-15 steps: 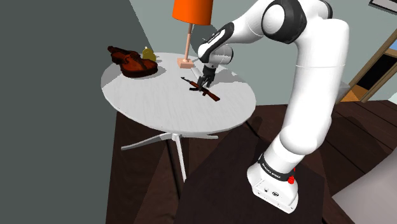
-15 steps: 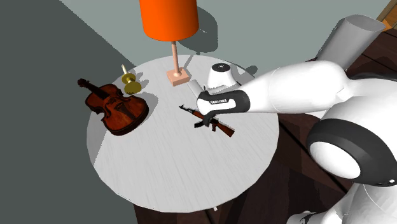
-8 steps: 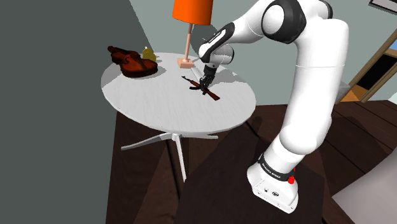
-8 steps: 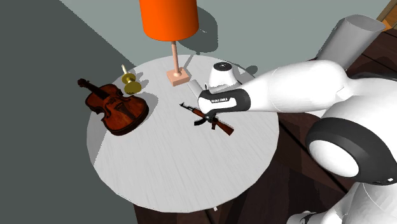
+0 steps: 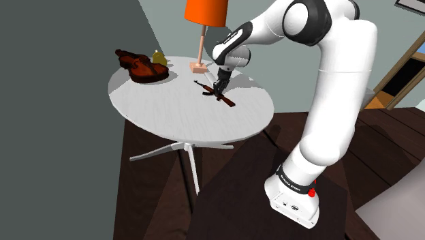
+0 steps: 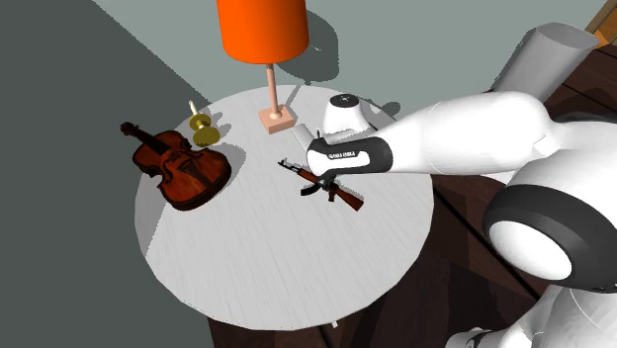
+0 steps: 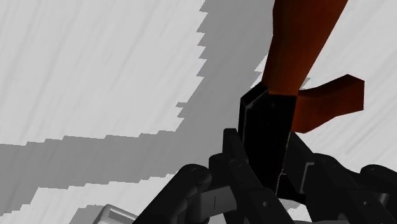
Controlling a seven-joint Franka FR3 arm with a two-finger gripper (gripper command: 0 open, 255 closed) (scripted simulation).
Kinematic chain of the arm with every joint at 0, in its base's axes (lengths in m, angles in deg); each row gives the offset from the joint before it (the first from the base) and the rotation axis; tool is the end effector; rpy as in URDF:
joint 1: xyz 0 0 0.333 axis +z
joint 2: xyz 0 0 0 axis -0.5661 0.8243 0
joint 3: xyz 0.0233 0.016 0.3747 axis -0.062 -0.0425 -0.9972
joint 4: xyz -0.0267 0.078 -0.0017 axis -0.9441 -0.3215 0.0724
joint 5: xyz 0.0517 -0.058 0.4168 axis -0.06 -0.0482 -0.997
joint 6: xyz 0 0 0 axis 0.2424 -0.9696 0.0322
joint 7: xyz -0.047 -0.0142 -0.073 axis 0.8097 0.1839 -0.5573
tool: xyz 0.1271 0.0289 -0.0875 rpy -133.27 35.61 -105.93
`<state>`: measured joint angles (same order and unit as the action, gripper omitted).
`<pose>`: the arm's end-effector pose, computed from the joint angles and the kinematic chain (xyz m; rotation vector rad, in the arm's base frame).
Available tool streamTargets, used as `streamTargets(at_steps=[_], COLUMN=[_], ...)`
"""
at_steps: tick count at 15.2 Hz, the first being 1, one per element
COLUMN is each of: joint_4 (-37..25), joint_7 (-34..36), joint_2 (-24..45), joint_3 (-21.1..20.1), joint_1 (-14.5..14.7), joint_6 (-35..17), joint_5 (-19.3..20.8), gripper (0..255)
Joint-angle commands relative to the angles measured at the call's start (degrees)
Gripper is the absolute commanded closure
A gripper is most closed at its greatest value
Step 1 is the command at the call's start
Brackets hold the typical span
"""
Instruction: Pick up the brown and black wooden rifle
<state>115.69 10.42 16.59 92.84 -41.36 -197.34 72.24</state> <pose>0.5899 -0.2637 0.2618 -3.1191 0.0172 -0.0737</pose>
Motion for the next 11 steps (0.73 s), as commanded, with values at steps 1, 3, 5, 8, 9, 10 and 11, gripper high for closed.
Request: streamTargets(at_steps=[1,3,5,8,9,10,11], joint_4=[-0.3,-0.6,-0.9,-1.5,-1.8,-2.0,-2.3], joint_7=[0.4,0.9,1.3,1.9,2.1,2.2,2.4], joint_2=[-1.0,-2.0,-3.0,-4.4,-4.8,-5.2,-5.7], joint_3=[0.3,0.5,0.8,1.1,1.2,1.3,1.4], joint_1=[0.2,0.4,0.6,0.8,0.9,1.0,1.0], joint_6=[1.3,2.5,3.8,5.7,6.3,6.9,7.6], joint_5=[0.6,1.2,1.7,2.5,2.8,3.0,3.3], gripper=[255,255,255,255,255,255,255])
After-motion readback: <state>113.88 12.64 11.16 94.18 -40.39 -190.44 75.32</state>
